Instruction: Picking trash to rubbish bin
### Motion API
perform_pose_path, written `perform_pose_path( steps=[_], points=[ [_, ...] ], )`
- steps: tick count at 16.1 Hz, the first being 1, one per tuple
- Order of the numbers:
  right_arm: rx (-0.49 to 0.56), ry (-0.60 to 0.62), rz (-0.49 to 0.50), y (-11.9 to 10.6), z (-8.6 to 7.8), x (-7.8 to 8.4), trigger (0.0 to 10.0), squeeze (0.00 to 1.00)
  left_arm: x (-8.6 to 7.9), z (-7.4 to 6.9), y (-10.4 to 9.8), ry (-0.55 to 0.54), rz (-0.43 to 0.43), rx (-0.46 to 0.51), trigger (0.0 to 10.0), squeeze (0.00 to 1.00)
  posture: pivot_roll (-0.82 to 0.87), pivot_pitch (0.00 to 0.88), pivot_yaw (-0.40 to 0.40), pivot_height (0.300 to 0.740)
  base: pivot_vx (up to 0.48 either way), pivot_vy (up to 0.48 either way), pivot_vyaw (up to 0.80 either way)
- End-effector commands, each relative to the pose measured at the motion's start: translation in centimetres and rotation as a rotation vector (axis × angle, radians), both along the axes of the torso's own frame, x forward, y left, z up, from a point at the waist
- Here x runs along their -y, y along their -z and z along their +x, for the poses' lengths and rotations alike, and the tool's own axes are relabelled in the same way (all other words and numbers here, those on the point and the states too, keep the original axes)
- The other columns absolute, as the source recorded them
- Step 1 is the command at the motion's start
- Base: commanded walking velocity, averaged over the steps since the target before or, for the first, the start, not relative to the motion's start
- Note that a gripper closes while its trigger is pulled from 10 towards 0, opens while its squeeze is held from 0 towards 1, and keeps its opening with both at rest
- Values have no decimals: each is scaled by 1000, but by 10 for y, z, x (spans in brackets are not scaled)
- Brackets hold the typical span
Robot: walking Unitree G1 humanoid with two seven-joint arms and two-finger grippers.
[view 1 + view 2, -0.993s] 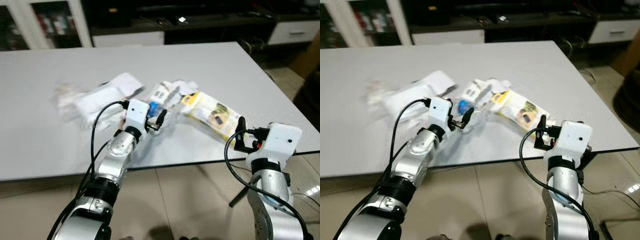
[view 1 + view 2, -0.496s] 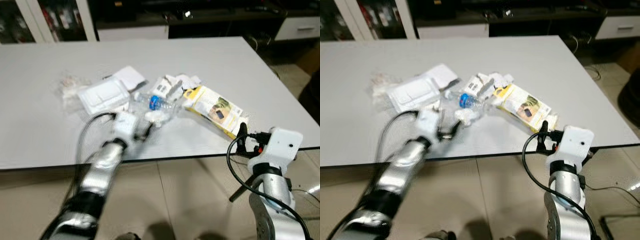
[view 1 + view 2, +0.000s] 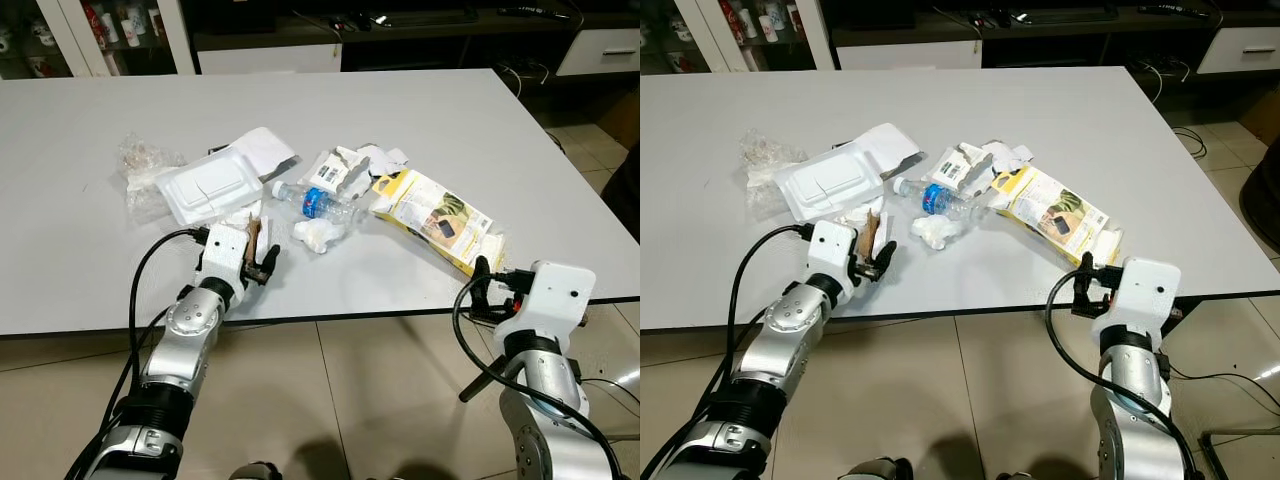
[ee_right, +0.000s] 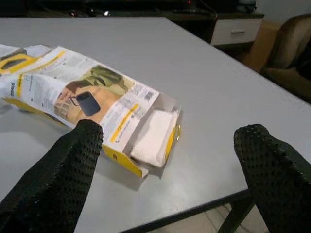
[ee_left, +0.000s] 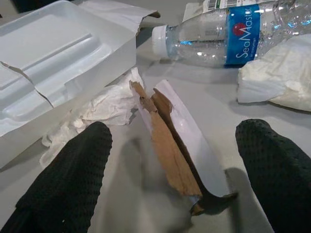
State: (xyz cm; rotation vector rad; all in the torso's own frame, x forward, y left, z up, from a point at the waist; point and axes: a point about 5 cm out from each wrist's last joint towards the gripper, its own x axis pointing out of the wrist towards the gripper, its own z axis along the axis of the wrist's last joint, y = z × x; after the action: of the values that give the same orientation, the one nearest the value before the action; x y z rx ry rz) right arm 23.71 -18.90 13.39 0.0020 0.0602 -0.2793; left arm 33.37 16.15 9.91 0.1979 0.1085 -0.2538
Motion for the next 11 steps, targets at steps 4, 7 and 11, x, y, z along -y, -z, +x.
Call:
perform_pose_path(
  steps=[4,7,11],
  points=[
    [-46,34,18,7,-10,9,10000,0,-14,-13,-2,68,33,-38,10000,0,129,211,14,740,0,0,0],
    [-56,52,33,8,-11,17,10000,0,-20,-18,-6,121,77,-55,10000,0,137,222,19,740,0,0,0],
    [-42,48,26,3,-5,25,10000,0,-13,-19,-14,221,49,-58,10000,0,160,226,22,740,0,0,0]
  ],
)
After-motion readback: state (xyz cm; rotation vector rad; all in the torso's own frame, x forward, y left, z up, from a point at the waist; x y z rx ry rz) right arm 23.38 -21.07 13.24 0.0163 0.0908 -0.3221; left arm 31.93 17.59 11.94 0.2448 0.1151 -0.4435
